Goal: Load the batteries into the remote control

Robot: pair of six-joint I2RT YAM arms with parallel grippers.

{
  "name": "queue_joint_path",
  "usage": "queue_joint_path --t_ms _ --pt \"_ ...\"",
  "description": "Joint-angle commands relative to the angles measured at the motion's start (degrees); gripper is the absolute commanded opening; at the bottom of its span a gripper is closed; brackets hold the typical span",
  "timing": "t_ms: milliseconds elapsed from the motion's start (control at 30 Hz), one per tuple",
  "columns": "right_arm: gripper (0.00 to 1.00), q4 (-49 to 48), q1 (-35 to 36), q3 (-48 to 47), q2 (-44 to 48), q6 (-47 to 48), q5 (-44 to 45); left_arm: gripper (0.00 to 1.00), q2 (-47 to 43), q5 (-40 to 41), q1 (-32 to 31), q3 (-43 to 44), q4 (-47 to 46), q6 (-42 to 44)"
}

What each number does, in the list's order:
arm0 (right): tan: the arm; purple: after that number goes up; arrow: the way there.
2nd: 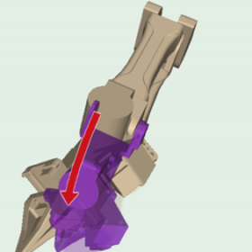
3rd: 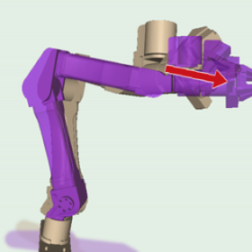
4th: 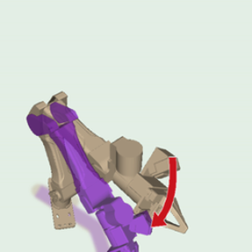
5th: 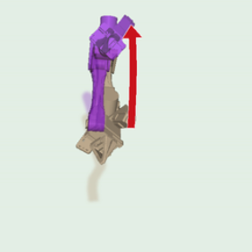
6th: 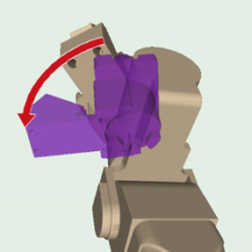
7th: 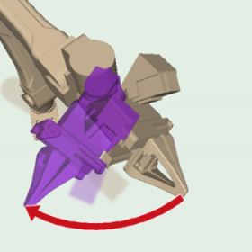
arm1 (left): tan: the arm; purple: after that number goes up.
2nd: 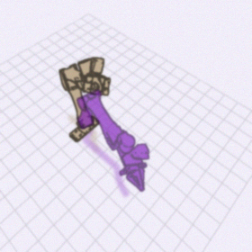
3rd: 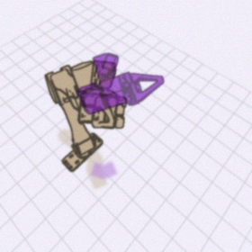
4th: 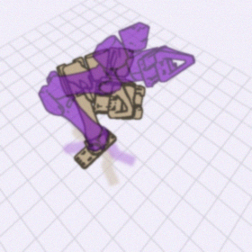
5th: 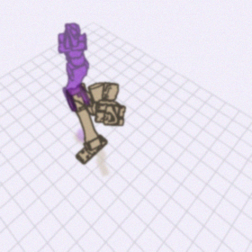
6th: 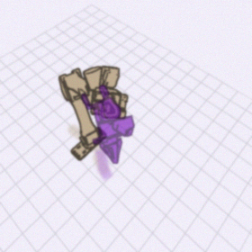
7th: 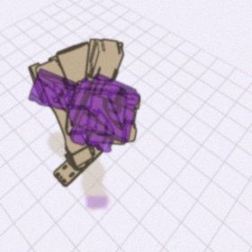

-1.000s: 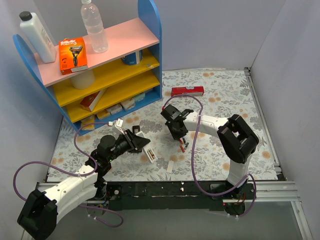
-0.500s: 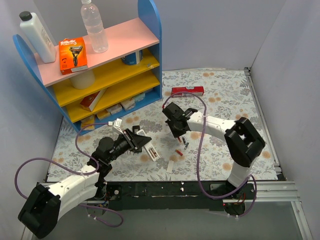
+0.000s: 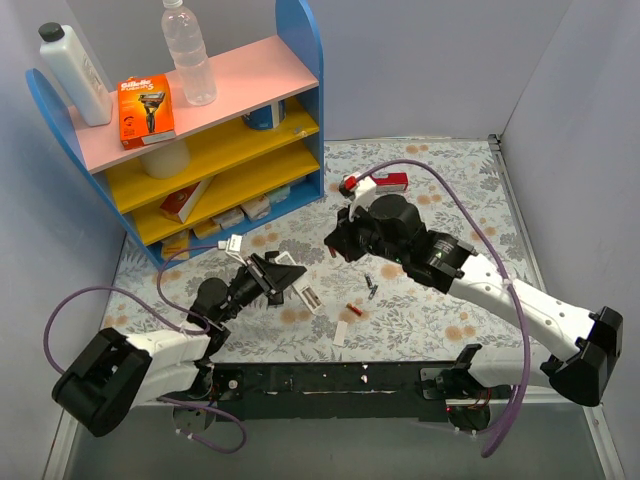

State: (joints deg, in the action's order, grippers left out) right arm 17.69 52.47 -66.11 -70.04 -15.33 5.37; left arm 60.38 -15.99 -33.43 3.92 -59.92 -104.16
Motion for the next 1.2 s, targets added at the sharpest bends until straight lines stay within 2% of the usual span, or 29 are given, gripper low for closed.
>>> queue_joint_path --t_ms 0,133,400,800,1167 --pt "0.01 -9.8 5.1 3.8 3.0 -2.1 -2.8 0.00 4.7 -1.8 0.3 4.4 -11.7 -1.3" --pt "0.01 -13.4 9.0 5.9 3.9 -2.5 -1.2 0.00 7.4 -2.5 0.4 7.1 -13.7 -1.7" --pt "0.01 -15.5 13.4 8.8 4.2 -3.2 2.8 0.00 7.5 -1.9 0.4 9.7 -13.4 -1.5" --pt "0.01 -17.1 13.9 10.6 7.2 -1.4 10.3 0.00 6.2 -1.7 0.3 10.1 -11.6 -1.7" --pt "0.01 -17.1 14.4 11.7 4.7 -1.6 7.3 0.00 6.2 -1.1 0.3 11.8 -10.4 -1.7"
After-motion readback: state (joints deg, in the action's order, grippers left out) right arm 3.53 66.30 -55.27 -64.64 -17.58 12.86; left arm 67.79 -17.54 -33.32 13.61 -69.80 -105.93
